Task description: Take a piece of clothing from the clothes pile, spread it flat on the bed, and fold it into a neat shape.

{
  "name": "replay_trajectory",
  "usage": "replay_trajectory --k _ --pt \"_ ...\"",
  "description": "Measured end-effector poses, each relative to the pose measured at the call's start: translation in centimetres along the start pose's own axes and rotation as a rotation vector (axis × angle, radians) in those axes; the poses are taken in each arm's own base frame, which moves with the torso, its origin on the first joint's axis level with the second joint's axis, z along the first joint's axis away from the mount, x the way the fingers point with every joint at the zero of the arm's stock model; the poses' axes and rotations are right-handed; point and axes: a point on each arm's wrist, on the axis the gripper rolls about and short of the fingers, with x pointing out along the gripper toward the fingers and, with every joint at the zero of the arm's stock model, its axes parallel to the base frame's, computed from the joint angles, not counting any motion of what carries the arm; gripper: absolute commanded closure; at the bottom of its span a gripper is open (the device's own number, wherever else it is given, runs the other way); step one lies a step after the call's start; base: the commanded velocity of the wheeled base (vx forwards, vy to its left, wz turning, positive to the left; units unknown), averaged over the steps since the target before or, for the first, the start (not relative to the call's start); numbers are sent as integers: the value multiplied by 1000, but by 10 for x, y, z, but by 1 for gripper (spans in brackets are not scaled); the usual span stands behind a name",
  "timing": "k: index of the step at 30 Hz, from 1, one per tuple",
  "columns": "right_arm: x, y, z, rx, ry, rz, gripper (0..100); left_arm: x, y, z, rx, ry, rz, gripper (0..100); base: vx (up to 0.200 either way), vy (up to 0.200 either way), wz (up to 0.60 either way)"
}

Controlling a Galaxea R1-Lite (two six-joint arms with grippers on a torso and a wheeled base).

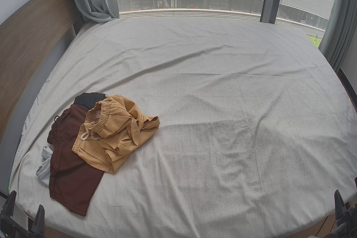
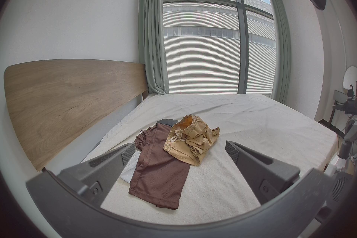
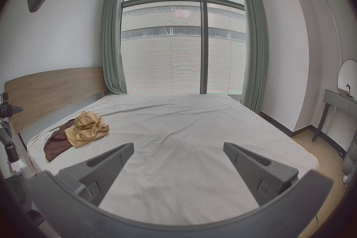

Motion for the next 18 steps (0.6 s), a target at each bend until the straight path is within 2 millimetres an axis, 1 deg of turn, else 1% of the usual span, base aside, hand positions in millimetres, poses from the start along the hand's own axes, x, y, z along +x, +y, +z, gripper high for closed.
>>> replay_trajectory --k 18 --pt "0 0 0 4 0 0 0 0 0 0 -5 0 -3 0 0 0 0"
